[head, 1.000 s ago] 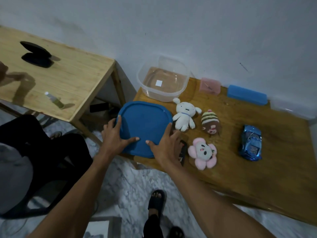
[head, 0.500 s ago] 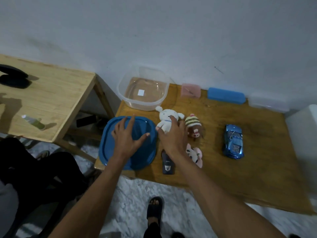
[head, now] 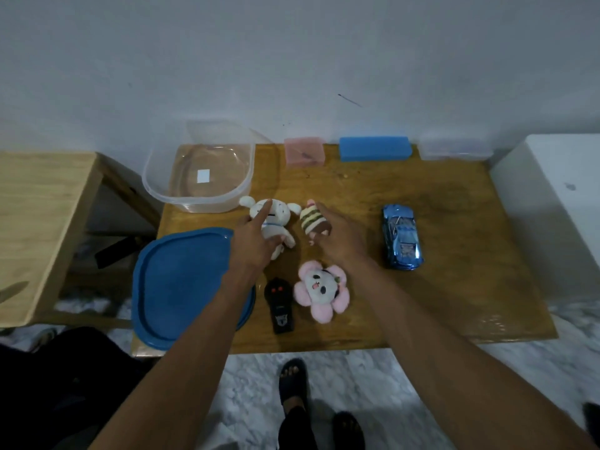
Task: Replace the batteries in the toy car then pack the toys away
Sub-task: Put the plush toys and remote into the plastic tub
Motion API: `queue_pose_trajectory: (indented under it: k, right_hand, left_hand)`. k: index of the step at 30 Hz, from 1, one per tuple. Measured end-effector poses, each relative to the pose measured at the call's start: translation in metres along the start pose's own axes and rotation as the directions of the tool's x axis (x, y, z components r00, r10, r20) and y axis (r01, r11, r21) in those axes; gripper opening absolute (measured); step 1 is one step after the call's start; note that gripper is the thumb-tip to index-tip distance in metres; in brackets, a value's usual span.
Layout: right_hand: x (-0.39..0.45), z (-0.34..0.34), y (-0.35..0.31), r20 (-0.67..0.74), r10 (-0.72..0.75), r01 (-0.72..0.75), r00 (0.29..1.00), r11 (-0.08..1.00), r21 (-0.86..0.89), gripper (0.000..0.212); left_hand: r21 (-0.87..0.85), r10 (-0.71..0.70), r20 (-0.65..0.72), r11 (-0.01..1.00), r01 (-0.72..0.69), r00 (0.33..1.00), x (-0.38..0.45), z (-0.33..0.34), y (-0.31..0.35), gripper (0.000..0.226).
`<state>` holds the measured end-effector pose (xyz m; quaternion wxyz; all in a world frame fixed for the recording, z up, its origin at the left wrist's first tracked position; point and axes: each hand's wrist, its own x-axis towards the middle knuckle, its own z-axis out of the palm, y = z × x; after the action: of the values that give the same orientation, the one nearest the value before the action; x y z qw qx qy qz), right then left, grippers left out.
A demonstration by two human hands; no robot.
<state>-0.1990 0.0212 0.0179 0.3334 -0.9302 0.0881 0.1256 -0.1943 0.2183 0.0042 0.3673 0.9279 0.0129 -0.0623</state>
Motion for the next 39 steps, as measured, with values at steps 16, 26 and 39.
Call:
queue_pose_trajectory:
  k: [16, 26, 39]
  right_hand:
    - [0.004, -0.056, -0.070, -0.201, -0.157, 0.231, 0.967, 0.872, 0.431, 0.069]
    - [0.073, -0.021, -0.188, -0.231, -0.289, 0.361, 0.929, 0.845, 0.395, 0.061]
    - [0.159, 0.100, -0.213, -0.155, 0.091, -0.019, 0.984, 0.910, 0.415, 0.064]
  left_hand:
    - [-0.365, 0.055, -0.277, 0.917, -0.158, 0.959, 0.018, -0.061, 0.060, 0.082]
    - [-0.250, 0.043, -0.358, 0.958, -0.141, 0.933, 0.085, -0.171, 0.003, 0.080]
    - [-0.361, -0.172, -0.110, 0.924, 0.122, 0.979, 0.180, -0.147, -0.091, 0.078]
